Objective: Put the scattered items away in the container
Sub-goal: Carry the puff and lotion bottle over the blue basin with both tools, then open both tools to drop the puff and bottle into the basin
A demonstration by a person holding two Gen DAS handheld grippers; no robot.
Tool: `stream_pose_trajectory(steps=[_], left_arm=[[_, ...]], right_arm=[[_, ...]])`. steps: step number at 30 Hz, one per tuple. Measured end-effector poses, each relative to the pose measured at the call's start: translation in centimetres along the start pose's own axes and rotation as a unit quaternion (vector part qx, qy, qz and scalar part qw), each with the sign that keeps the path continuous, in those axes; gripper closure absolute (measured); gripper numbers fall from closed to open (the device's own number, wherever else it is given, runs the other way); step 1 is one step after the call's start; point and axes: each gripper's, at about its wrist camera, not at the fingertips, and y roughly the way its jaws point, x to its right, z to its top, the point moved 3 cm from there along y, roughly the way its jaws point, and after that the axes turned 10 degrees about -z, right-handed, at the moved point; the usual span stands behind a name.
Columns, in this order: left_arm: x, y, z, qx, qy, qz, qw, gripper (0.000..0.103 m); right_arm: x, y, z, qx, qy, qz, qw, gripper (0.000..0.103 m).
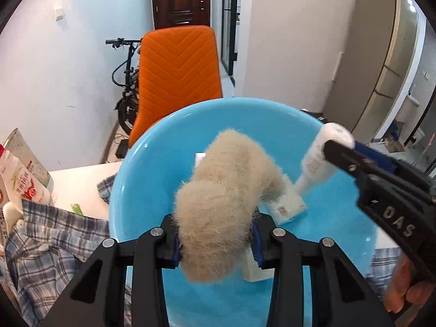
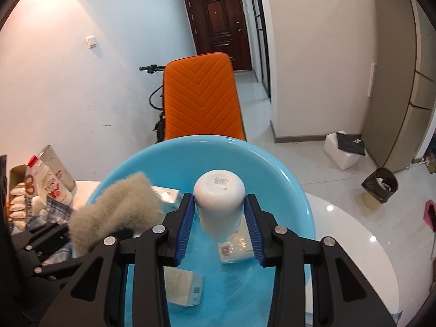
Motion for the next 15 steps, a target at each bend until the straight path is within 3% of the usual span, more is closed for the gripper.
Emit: stream_pose_trajectory(steps=[2, 7, 15], left_arm=[[-0.2, 0.4, 0.3, -0.003, 0.002, 0.003, 1.0, 0.062], [-0.3, -0.1, 0.4, 0.0, -0.007, -0.031, 0.9995, 0.062], [-0.1, -0.6, 0.5, 0.005, -0.006, -0.032, 0.9995, 0.062]], right_arm=[[0.1, 0.0, -0.2, 0.006, 0.0, 0.001, 1.0, 0.066], [0.2, 0.2, -0.5, 0.002, 0.012, 0.027, 1.0, 0.066], [-0.7, -0.5, -0.2, 0.017, -0.002, 0.014, 1.0, 0.066]])
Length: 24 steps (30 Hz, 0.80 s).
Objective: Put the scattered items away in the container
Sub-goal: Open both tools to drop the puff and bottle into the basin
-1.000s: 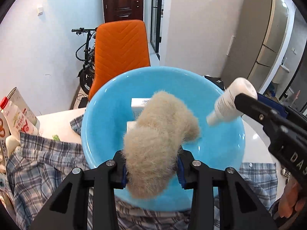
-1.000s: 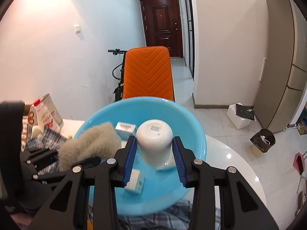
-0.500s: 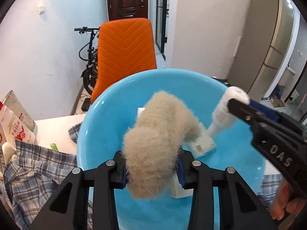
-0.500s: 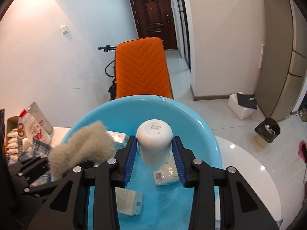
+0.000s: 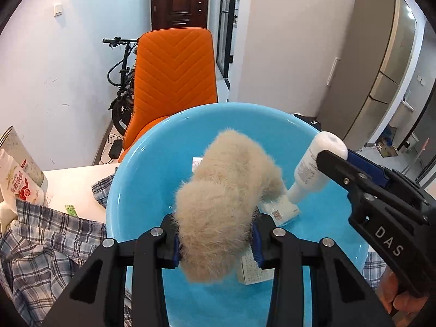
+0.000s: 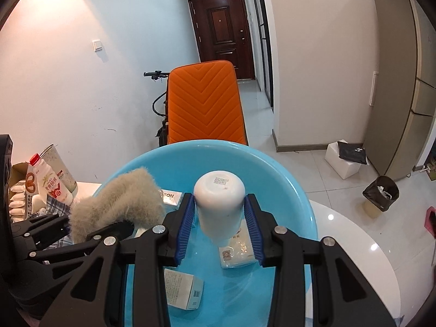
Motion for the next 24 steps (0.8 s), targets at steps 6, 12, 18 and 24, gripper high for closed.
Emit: stream_pose_trajectory(steps=[6, 12, 18, 24], left_arm=[[0.1, 0.8, -0.1, -0.01, 0.002, 0.006, 0.9999, 0.062], [0.3, 0.8, -0.1, -0.009, 0.018, 0.017, 0.9996, 0.049], [0.4, 0.3, 0.0, 0.009, 0.02, 0.029, 0.9993, 0.013], [0.2, 0.9, 0.0, -0.005, 0.016, 0.038, 0.9991, 0.013]], right_arm=[[0.1, 0.4, 0.1, 0.001, -0.007, -0.014, 1.0, 0.066], [0.3, 1.7, -0.2, -0.023, -0.004, -0.01, 1.0, 0.066], [0.9, 0.9, -0.1, -0.007, 0.018, -0.009, 1.0, 0.026], [1.0, 0.4, 0.3, 0.003, 0.014, -0.022, 1.0, 0.026]])
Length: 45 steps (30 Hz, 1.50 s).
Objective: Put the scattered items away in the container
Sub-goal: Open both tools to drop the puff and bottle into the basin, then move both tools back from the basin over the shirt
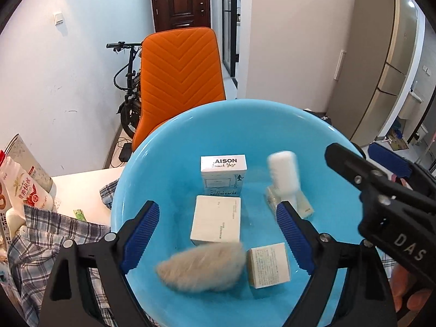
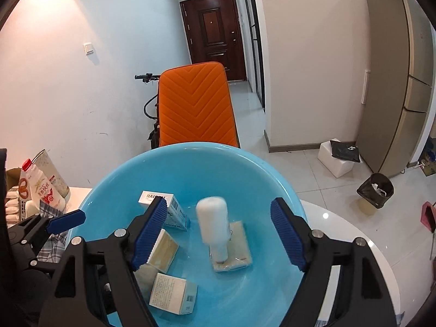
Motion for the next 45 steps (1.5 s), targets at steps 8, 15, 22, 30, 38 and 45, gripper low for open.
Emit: stream_pose_trajectory(steps=[8, 15, 22, 30, 38, 45], left_arm=[[0.3, 0.2, -0.3, -0.004, 0.011, 0.002, 0.9999, 0.013], [0.3, 0.2, -0.3, -0.003, 0.012, 0.005, 0.9999, 0.013], [0.7, 0.2, -0.3, -0.006, 0.02, 0.003, 0.9998, 0.013], [1.1, 0.5, -0.4, -0.012, 0.025, 0.007, 0.9996, 0.013], [1.0, 0.2, -0.3, -0.008, 0.016, -0.001, 0.9998, 0.013], [1.2, 0.3, -1.7, -0.036, -0.006, -0.058, 0.9976, 0.013]], right_arm=[[-0.4, 0.4, -0.2, -0.009, -0.003, -0.006, 1.0, 0.025], [-0.6, 0.1, 0.0, -0.006, -0.006, -0.008, 1.0, 0.02], [-0.5, 0.4, -0.2, -0.017, -0.007, -0.008, 1.0, 0.016], [-1.0, 0.2, -0.5, -0.012, -0.027, -0.023, 0.999, 0.004], [-0.8, -0.1, -0.4, -0.015, -0.023, -0.02, 0.999, 0.004], [-0.7, -0.9, -0.8, -0.028, -0.012, -0.006, 1.0, 0.004]])
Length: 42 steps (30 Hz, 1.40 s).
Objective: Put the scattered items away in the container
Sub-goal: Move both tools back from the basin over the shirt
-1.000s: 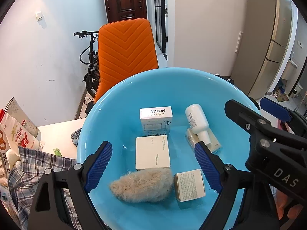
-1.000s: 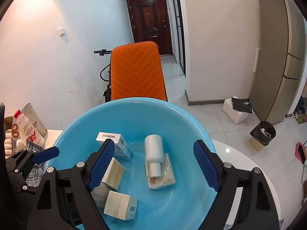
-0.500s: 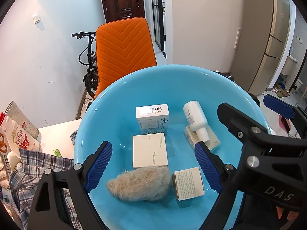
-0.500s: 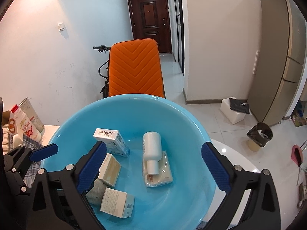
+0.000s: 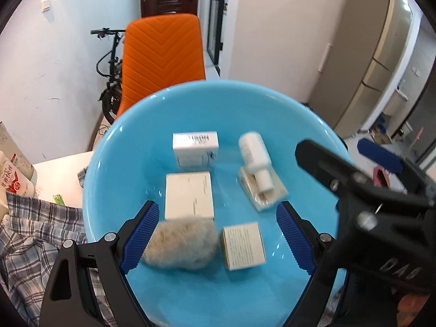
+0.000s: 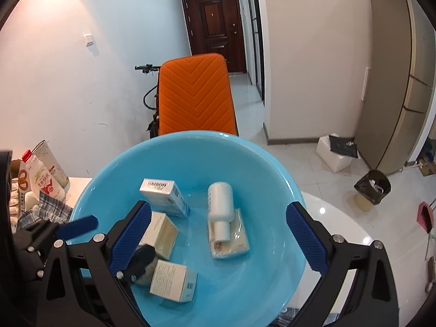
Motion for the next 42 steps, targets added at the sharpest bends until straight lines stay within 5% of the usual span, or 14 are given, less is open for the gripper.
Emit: stream_pose_trajectory(steps=[11, 42], left_arm=[[1.5, -3.8, -2.3, 0.003, -0.021, -0.046, 0.9987, 0.013], [8.0, -12.6, -7.3, 0.024, 0.047, -0.019, 0.9984, 0.013]], right_arm=[[0.1, -5.9, 0.3, 0.026, -0.017, 0.002, 1.0, 0.004], [1.0, -16.6, -3.6, 0.072, -0.093, -0.037, 0.992, 0.004]])
